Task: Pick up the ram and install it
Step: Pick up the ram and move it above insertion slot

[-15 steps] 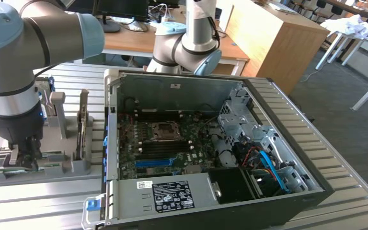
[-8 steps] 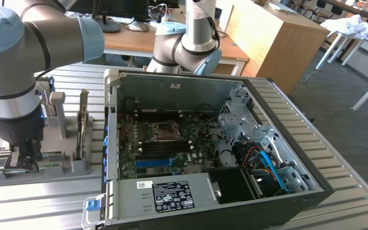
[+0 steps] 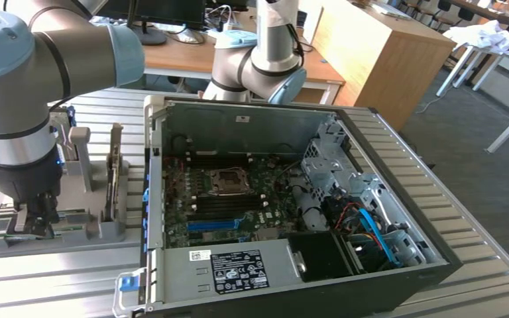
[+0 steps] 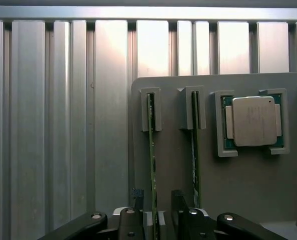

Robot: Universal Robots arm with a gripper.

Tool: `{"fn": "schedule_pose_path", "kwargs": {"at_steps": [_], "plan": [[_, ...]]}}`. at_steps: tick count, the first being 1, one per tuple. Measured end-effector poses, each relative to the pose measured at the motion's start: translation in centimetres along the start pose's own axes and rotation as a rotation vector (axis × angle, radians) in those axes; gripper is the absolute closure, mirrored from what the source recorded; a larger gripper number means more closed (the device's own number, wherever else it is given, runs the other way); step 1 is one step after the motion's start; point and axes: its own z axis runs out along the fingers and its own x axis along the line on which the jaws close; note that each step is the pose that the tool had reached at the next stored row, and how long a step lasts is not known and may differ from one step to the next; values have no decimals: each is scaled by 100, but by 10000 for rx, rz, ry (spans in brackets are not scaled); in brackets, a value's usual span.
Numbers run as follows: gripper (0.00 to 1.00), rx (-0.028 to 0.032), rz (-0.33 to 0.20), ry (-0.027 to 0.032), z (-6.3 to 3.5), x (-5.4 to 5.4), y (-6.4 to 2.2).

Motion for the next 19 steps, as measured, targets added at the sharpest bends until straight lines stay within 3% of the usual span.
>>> {"fn": "schedule_pose_path", "kwargs": {"at_steps": [16,18,19], "plan": [[64,0,0,0,0,14,0],[66,0,0,0,0,14,0],[73,0,0,0,0,14,-1]]}}
